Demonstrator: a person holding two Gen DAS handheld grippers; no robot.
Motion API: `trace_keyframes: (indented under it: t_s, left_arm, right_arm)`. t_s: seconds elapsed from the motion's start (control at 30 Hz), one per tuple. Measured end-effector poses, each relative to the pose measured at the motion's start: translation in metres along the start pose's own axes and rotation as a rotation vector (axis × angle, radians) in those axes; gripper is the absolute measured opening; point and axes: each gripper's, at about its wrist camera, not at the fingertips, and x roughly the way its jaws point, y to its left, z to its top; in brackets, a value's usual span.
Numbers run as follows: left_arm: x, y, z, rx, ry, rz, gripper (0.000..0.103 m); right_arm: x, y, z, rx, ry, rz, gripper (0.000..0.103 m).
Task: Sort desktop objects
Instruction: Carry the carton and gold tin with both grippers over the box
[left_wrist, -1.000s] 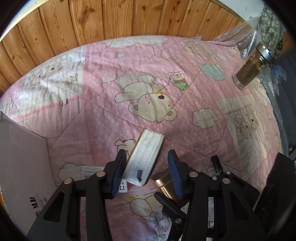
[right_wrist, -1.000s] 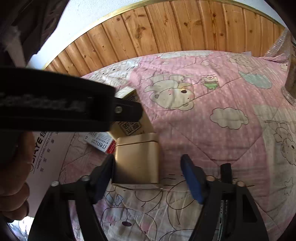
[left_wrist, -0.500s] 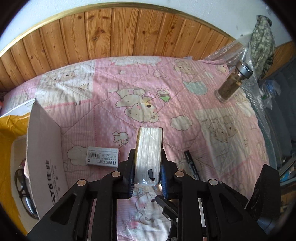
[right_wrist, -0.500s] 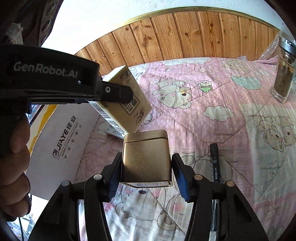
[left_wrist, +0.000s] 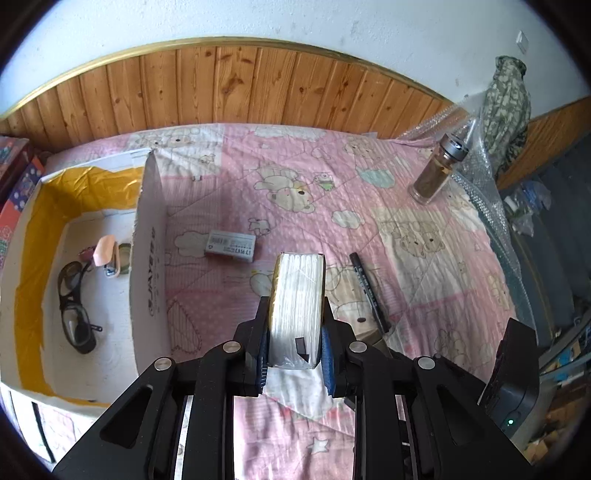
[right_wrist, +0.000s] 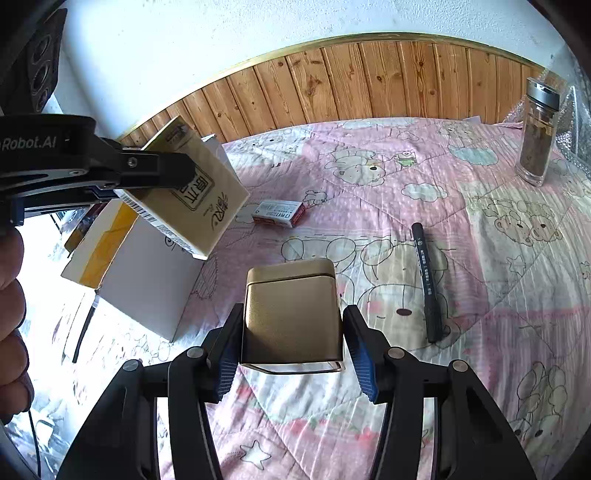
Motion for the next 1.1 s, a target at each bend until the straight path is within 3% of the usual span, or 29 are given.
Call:
trace_keyframes:
  t_s: [0.33, 0.7, 1.1]
  left_arm:
    - [-0.058, 0.004, -0.043, -0.029, -0.081, -0.009, 0.023]
    - [-0.085, 0.014, -0.076, -0.068, -0.111, -0.027, 0.023]
    - [-0.115, 0.051, -0.088, -0.144, -0.159, -0.011, 0.023]
  right_arm:
    - [-0.033, 0.033, -0.026, -0.066, -0.013, 0.018, 0.054]
    - [-0.061, 0.067, -0.028, -0.143, -0.043, 0.042, 0.054]
    - [-0.078, 0.11, -0.015, -0.242, -0.078, 0.081, 0.054]
